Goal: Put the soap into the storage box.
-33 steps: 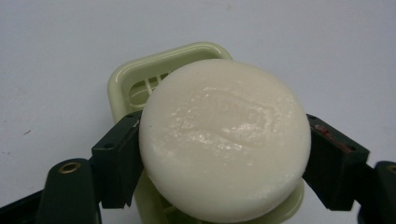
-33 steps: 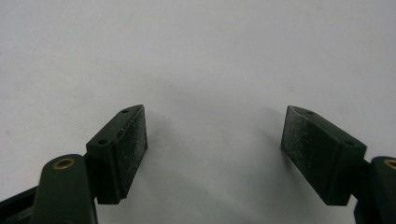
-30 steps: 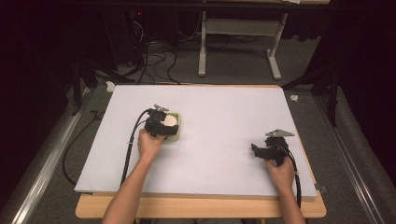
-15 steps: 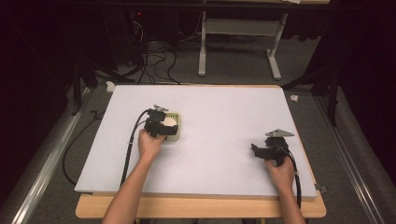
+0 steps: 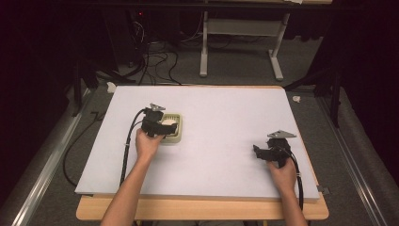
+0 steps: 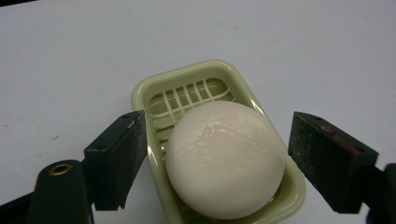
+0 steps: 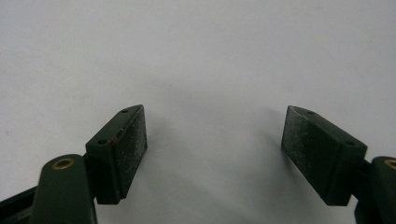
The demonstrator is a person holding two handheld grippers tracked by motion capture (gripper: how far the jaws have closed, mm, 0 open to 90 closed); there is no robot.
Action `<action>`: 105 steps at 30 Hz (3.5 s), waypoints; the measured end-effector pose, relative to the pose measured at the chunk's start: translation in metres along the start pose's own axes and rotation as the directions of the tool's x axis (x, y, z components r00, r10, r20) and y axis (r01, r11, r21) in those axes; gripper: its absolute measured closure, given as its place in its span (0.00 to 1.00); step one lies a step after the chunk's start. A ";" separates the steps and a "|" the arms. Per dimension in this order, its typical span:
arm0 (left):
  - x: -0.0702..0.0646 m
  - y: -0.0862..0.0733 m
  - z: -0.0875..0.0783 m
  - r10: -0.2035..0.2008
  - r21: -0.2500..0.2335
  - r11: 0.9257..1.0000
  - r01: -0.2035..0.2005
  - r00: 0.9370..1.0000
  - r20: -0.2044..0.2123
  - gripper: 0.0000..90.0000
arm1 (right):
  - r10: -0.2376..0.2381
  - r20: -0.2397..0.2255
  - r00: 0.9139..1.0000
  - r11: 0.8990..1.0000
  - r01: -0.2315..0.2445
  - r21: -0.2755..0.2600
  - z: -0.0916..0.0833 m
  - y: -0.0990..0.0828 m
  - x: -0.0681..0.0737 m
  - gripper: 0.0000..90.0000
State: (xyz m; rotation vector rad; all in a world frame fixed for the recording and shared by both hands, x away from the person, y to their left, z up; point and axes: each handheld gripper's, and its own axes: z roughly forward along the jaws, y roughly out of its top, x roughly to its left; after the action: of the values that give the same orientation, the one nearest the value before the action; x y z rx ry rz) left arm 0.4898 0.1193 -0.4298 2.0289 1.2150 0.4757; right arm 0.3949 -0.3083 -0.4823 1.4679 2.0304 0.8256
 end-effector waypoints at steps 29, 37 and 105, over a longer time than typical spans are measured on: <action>0.012 -0.009 -0.034 0.026 -0.045 0.999 -0.025 1.000 0.011 0.21 | 0.002 -0.006 1.000 1.000 -0.002 0.002 0.000 0.000 -0.001 0.26; 0.017 -0.015 -0.043 0.004 -0.067 0.998 -0.003 1.000 0.017 0.21 | 0.003 -0.006 1.000 1.000 -0.003 0.002 0.000 0.000 -0.001 0.26; 0.043 -0.066 -0.112 -0.040 -0.149 0.988 0.033 0.998 -0.044 0.23 | 0.005 -0.006 1.000 1.000 -0.005 0.003 0.000 0.000 -0.001 0.25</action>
State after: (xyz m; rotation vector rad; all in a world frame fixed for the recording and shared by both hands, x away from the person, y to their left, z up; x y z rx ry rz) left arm 0.4008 0.2195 -0.4041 1.8760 1.2055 0.5815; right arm 0.3955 -0.3090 -0.4824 1.4739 2.0339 0.8304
